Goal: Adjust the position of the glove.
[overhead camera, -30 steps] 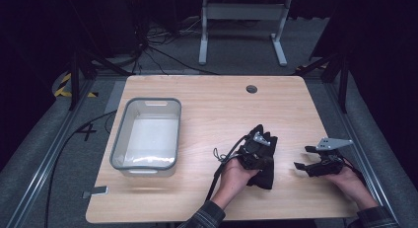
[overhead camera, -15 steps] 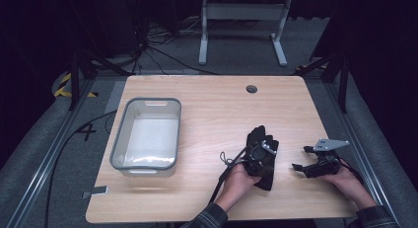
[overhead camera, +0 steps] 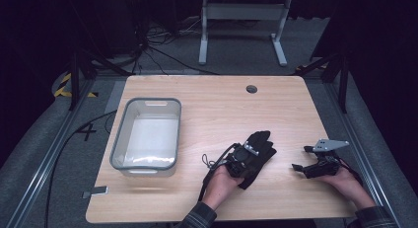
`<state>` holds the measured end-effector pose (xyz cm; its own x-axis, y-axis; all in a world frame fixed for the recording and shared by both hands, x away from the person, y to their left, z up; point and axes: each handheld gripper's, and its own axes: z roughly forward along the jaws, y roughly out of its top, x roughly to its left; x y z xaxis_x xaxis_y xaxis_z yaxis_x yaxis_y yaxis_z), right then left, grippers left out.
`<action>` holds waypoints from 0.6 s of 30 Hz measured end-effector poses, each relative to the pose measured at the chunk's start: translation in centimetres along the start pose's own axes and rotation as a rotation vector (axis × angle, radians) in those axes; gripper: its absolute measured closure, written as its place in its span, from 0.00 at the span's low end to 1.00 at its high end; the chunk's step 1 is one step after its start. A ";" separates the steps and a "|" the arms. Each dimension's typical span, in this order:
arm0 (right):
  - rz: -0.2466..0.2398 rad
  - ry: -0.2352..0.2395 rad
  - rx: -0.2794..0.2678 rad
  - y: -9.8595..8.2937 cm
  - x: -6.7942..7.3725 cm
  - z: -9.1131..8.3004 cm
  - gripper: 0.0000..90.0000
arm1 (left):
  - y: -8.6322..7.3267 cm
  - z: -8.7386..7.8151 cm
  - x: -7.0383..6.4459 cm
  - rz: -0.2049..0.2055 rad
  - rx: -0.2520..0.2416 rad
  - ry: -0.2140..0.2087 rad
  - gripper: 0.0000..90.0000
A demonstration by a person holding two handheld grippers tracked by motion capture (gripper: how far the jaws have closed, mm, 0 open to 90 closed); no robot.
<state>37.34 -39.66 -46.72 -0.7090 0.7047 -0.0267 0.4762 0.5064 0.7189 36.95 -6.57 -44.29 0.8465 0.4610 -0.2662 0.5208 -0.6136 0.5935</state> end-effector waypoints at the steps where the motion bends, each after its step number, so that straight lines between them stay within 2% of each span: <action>1: 0.001 -0.002 0.000 0.0 0.0 0.0 0.08 | -0.1 -0.2 0.1 -0.004 0.000 0.009 1.00; 9: 0.007 -0.011 0.002 0.0 0.1 0.0 0.08 | -1.4 -1.5 1.2 -0.030 -0.003 0.039 1.00; 10: 0.006 -0.012 0.002 0.0 0.1 0.0 0.08 | -1.7 -2.0 1.5 -0.028 0.004 0.062 1.00; 12: 0.007 -0.011 0.002 0.0 0.1 0.0 0.08 | -1.9 -2.3 1.7 -0.033 0.005 0.077 1.00; 18: 0.007 -0.010 0.002 0.0 0.1 0.0 0.08 | -2.0 -2.7 2.0 -0.028 0.000 0.073 0.99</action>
<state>37.27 -39.61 -46.72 -0.7003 0.7133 -0.0285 0.4823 0.5022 0.7178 37.30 -2.72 -43.89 0.8212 0.5238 -0.2263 0.5442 -0.5997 0.5867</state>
